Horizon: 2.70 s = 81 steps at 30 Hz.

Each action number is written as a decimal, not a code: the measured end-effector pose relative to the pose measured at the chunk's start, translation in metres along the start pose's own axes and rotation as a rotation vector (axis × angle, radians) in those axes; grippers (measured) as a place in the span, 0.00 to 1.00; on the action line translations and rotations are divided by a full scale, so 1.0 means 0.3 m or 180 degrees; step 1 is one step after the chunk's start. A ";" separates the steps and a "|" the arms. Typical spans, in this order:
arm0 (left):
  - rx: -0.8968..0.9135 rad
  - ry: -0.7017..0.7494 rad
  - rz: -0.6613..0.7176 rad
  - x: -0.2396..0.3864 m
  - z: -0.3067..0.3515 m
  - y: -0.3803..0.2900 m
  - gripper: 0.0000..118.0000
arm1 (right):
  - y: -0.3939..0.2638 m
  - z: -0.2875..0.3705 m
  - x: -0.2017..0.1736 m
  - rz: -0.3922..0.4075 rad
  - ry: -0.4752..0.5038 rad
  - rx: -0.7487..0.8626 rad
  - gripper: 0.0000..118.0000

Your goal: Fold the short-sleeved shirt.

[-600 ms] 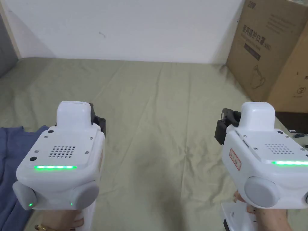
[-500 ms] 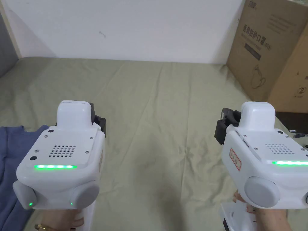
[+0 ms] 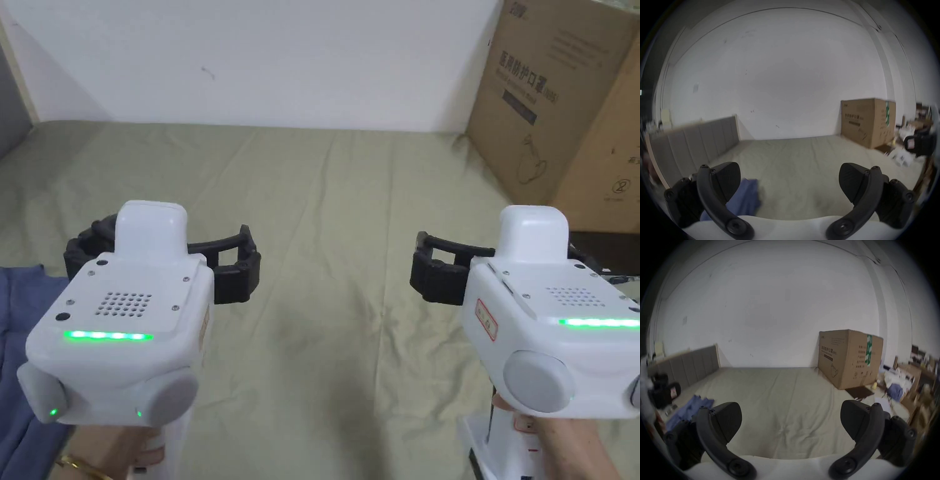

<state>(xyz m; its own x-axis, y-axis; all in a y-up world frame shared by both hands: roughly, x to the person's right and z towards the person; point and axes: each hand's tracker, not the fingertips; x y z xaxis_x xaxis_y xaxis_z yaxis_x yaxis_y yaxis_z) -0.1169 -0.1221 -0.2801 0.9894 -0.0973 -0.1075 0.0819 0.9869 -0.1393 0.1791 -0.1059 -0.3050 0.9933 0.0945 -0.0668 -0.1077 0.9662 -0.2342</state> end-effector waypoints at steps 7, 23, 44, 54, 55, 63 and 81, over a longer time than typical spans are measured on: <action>0.1543 0.0459 -0.4801 0.148 -0.002 -0.092 1.00 | -0.058 -0.008 -0.134 0.4099 -0.0407 0.0948 1.00; 0.0192 0.0104 0.0313 -0.009 0.003 -0.037 1.00 | -0.060 0.036 -0.027 -0.0249 0.0150 0.0365 1.00; 0.0083 -0.0045 0.0237 -0.017 0.004 -0.044 1.00 | -0.057 0.038 -0.028 -0.0254 0.0186 0.0207 0.97; 0.0046 -0.0029 0.0283 -0.019 0.019 -0.031 0.00 | -0.047 0.031 -0.001 -0.0423 0.0169 0.0174 0.00; 0.0044 -0.0010 0.0271 -0.018 0.018 -0.033 0.00 | -0.049 0.029 0.000 -0.0403 0.0177 0.0163 0.00; 0.0048 -0.0017 0.0254 -0.003 0.018 -0.032 0.00 | -0.044 0.034 -0.002 -0.0366 0.0149 0.0173 0.00; 0.0055 -0.0052 0.0289 -0.003 0.022 -0.016 0.00 | -0.031 0.039 -0.010 -0.0315 0.0176 0.0171 0.00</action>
<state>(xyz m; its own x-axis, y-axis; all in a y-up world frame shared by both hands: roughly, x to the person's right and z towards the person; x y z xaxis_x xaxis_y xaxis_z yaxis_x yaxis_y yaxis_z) -0.1175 -0.1260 -0.2728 0.9947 -0.0052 -0.1029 -0.0064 0.9936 -0.1125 0.1776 -0.1123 -0.2912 0.9949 -0.0138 -0.0998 -0.0055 0.9817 -0.1902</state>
